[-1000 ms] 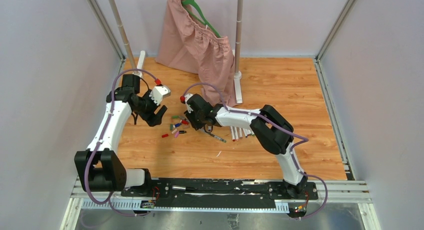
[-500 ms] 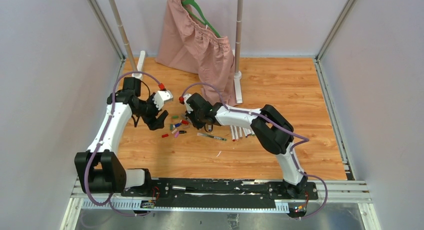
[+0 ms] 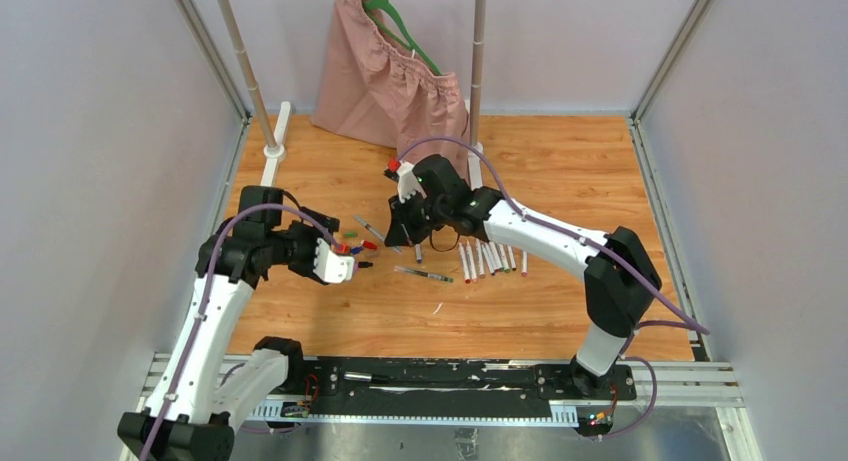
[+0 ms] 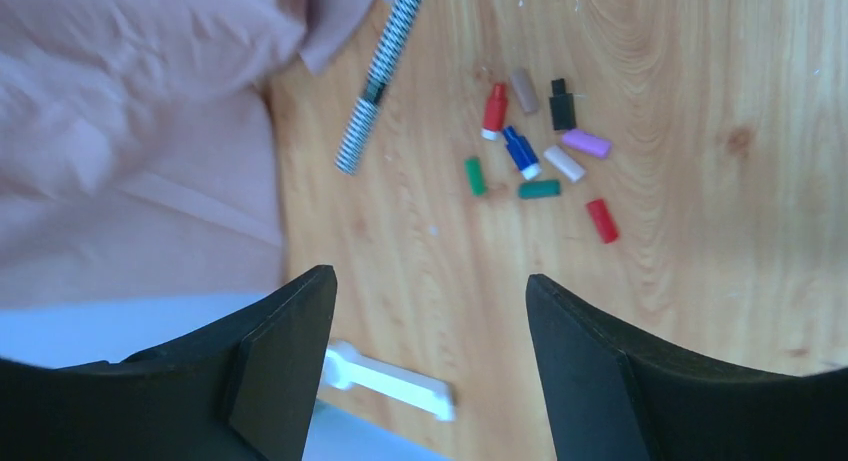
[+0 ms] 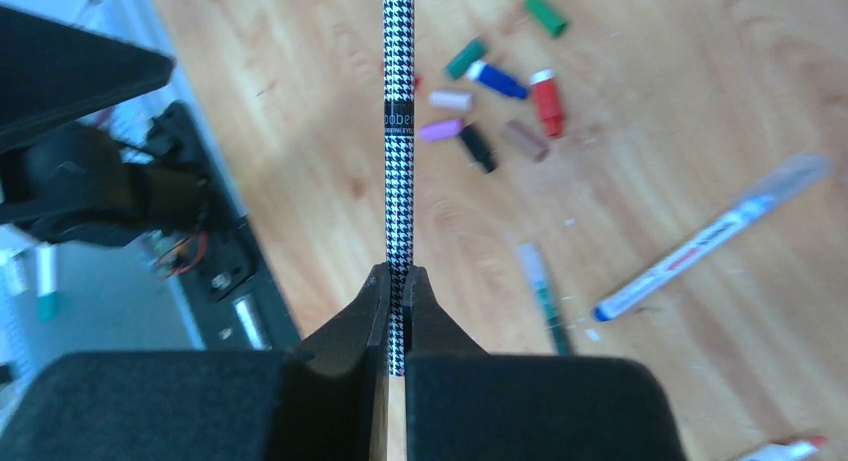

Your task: Open the pen caps

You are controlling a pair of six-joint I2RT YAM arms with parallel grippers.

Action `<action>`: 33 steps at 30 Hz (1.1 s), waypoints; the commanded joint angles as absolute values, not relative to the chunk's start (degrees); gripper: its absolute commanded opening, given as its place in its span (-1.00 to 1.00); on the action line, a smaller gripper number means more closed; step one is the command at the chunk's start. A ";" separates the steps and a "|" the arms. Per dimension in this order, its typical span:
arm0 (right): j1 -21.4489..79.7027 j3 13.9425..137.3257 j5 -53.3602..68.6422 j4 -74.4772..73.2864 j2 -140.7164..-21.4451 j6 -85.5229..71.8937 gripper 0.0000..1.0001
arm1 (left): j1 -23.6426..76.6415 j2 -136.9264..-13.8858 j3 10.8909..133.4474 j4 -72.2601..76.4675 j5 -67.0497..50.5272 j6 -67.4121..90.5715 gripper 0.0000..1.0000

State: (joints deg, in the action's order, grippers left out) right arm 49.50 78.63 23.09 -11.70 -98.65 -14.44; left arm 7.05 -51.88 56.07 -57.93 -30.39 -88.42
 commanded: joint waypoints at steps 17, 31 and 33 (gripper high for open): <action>49.39 79.77 43.72 -13.71 -97.54 -24.52 -1.00 | 24.85 -57.06 58.47 -54.89 -18.42 -100.35 -0.13; 49.35 77.50 44.01 -7.04 -98.15 -29.30 -0.23 | 25.22 -58.14 58.46 -54.76 -16.97 -97.69 -1.00; 49.40 76.72 44.08 -4.87 -98.87 -31.36 -0.13 | 25.22 -59.03 59.97 -54.76 -17.62 -95.72 -1.00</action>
State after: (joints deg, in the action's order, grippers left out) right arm 49.47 78.24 42.44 -9.69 -98.19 -27.18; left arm 24.88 -57.67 57.08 -54.96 -17.32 -98.91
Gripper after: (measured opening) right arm 0.401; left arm 0.067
